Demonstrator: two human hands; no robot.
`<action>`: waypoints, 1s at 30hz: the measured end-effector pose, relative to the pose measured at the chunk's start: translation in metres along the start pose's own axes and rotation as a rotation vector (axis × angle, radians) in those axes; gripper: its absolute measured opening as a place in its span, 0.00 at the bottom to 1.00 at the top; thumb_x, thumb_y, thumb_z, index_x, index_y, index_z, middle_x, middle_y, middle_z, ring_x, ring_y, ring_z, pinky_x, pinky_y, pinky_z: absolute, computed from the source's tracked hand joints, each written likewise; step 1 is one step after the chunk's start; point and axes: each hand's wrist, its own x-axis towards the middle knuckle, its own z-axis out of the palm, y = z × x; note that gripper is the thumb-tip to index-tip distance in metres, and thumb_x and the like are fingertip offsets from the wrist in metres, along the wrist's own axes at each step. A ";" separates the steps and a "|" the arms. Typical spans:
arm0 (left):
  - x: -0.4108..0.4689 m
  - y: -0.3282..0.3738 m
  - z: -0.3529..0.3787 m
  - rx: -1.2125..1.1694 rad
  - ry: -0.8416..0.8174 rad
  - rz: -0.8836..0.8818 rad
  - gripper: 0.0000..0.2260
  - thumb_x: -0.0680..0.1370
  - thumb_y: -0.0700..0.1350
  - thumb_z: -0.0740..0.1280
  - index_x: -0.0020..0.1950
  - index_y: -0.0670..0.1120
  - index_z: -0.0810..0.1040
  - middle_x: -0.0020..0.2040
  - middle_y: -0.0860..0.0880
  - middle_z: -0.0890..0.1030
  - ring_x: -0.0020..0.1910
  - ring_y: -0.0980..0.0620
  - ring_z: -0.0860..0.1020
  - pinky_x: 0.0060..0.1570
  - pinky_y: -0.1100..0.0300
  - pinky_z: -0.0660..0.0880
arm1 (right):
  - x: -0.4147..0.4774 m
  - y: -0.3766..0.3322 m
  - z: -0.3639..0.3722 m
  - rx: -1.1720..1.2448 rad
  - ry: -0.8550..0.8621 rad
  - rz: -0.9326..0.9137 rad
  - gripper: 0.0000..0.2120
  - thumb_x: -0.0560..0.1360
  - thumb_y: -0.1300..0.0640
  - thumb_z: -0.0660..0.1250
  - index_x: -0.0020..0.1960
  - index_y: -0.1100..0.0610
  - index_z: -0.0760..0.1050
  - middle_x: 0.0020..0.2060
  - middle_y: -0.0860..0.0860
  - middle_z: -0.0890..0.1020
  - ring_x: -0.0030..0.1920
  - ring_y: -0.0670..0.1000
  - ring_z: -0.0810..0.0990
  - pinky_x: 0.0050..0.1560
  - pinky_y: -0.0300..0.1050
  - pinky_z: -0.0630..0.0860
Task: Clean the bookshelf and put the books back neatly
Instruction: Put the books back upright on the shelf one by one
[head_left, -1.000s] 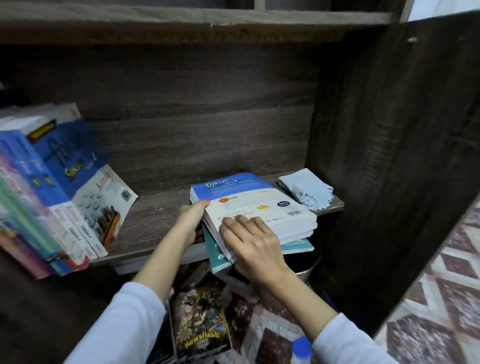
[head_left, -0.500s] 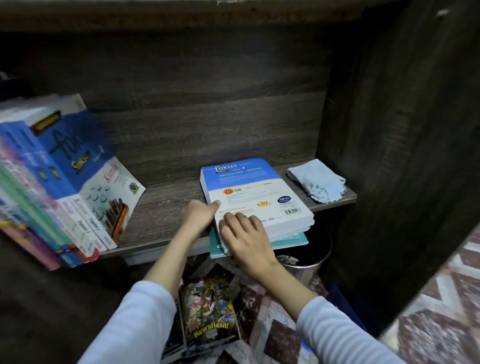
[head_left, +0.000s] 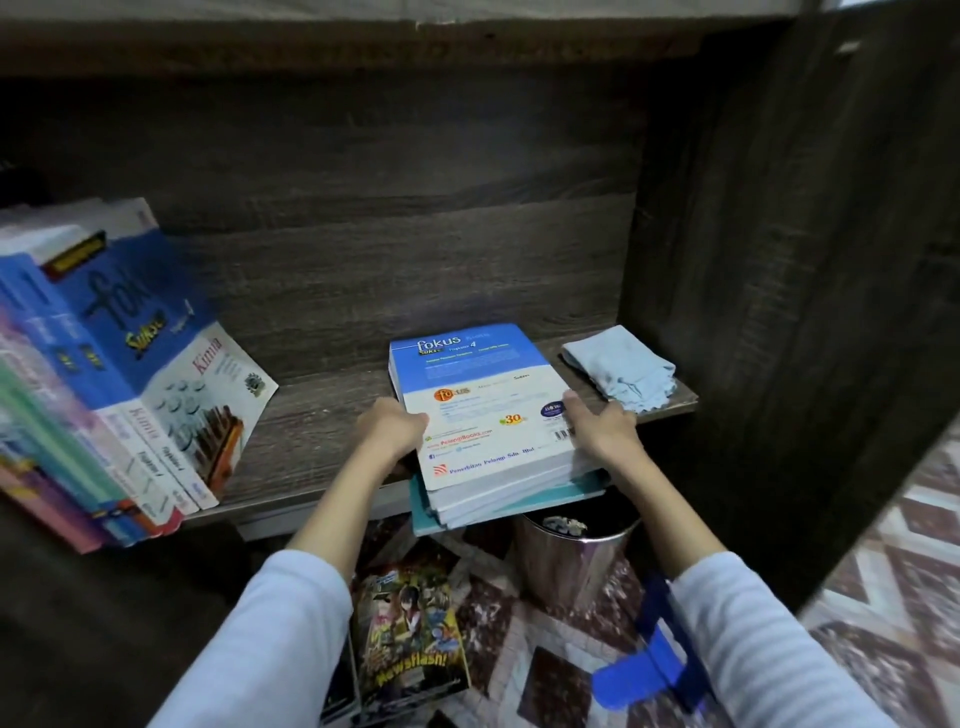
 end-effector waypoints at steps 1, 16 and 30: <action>0.000 -0.001 0.002 -0.029 0.012 -0.017 0.09 0.79 0.44 0.63 0.52 0.39 0.77 0.57 0.41 0.79 0.56 0.42 0.76 0.44 0.59 0.67 | 0.000 0.000 0.002 0.032 0.000 0.022 0.38 0.77 0.39 0.59 0.74 0.65 0.53 0.72 0.62 0.61 0.71 0.62 0.64 0.68 0.50 0.62; 0.007 -0.021 0.012 -0.207 0.083 -0.079 0.15 0.77 0.51 0.66 0.52 0.39 0.80 0.53 0.40 0.81 0.53 0.40 0.79 0.52 0.52 0.76 | -0.026 -0.026 0.015 -0.193 0.079 0.024 0.21 0.80 0.49 0.58 0.66 0.61 0.69 0.66 0.59 0.72 0.66 0.61 0.70 0.64 0.53 0.66; 0.011 -0.037 0.014 -0.566 0.015 -0.097 0.11 0.79 0.42 0.64 0.37 0.43 0.76 0.37 0.47 0.80 0.38 0.47 0.79 0.44 0.54 0.76 | -0.024 -0.039 0.012 0.585 -0.358 0.105 0.06 0.74 0.67 0.66 0.51 0.62 0.75 0.27 0.53 0.82 0.23 0.50 0.80 0.24 0.44 0.78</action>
